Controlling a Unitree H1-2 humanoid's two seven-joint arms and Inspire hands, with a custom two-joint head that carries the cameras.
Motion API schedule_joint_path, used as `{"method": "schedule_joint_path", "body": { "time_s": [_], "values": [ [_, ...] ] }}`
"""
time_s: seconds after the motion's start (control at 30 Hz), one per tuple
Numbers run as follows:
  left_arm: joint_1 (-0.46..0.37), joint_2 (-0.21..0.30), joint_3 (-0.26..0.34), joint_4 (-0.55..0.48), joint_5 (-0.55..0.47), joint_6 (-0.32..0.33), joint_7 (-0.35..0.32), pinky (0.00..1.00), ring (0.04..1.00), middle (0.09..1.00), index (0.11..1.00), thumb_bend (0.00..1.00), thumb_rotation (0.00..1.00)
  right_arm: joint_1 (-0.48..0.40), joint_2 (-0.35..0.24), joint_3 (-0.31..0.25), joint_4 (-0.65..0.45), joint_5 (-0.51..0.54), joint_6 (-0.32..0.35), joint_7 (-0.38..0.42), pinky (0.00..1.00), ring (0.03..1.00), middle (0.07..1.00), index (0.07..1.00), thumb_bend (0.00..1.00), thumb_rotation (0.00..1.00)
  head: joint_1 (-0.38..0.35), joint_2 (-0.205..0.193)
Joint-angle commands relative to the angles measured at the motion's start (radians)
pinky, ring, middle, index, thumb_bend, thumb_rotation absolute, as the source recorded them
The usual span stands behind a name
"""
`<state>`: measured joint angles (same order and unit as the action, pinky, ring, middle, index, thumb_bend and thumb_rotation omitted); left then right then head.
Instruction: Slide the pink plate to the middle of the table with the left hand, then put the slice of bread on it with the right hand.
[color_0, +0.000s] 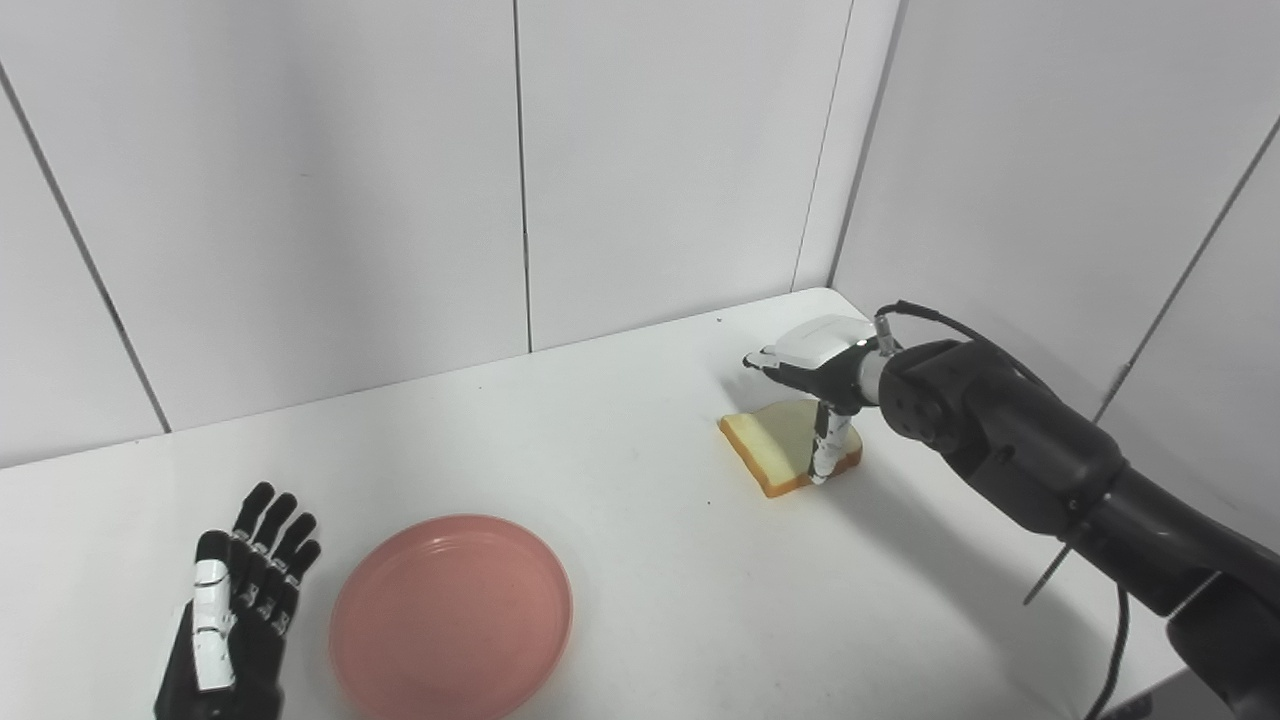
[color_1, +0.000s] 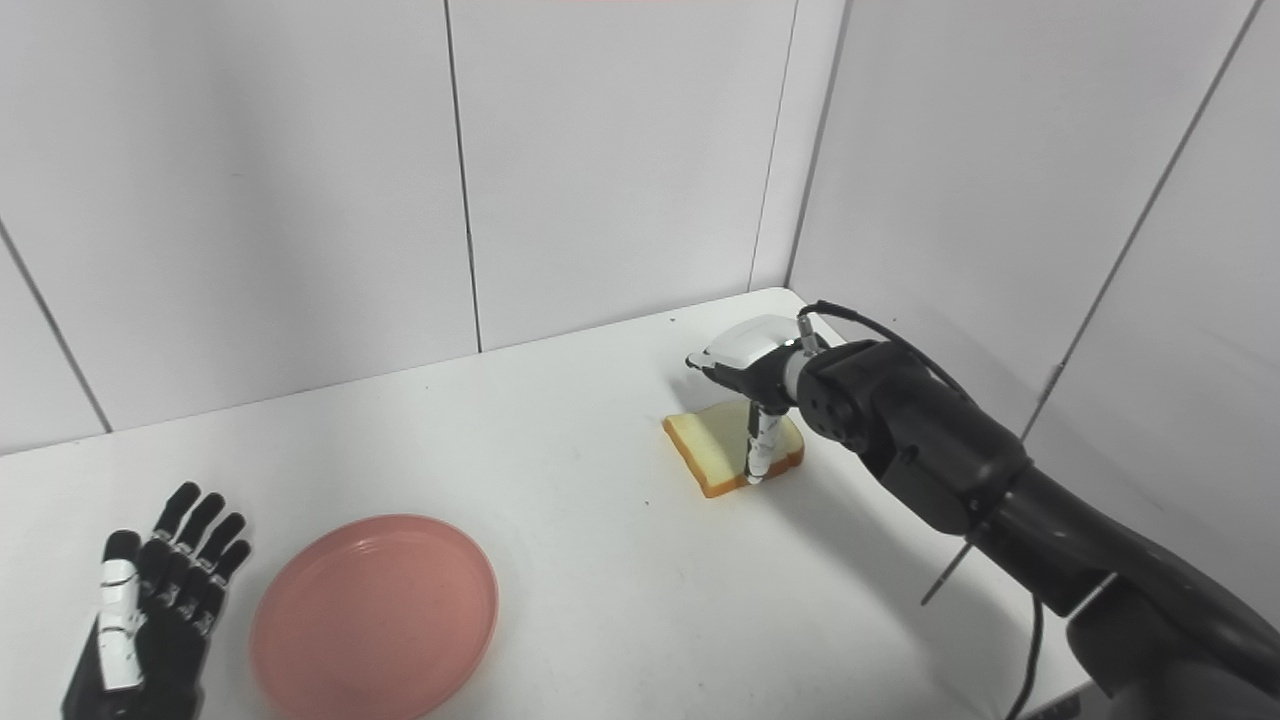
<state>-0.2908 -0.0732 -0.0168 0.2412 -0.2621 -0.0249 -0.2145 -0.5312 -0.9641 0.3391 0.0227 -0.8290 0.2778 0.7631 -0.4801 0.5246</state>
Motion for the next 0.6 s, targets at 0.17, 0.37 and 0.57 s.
{"method": "schedule_joint_path", "body": {
  "time_s": [0.17,0.37,0.57],
  "values": [
    [-0.012,-0.004,-0.003,-0.039,-0.011,-0.008,-0.014,0.96,0.939,0.955,0.919,0.63,0.96,-0.043,-0.014,-0.020,0.020,-0.019,-0.044,-0.020,1.00,1.000,1.000,1.000,1.00,0.25,0.008,0.006],
    [-0.012,-0.002,-0.007,-0.043,-0.005,-0.007,-0.012,0.95,0.932,0.958,0.927,0.64,0.97,-0.035,0.004,-0.014,0.059,-0.029,-0.082,-0.044,1.00,1.000,1.000,1.000,1.00,0.25,0.011,0.007],
    [-0.012,-0.004,-0.007,-0.048,-0.007,-0.004,-0.009,0.95,0.934,0.957,0.919,0.64,0.95,-0.041,0.013,-0.007,0.094,-0.034,-0.106,-0.047,1.00,1.000,1.000,1.000,1.00,0.26,0.012,0.009]
  ]
}}
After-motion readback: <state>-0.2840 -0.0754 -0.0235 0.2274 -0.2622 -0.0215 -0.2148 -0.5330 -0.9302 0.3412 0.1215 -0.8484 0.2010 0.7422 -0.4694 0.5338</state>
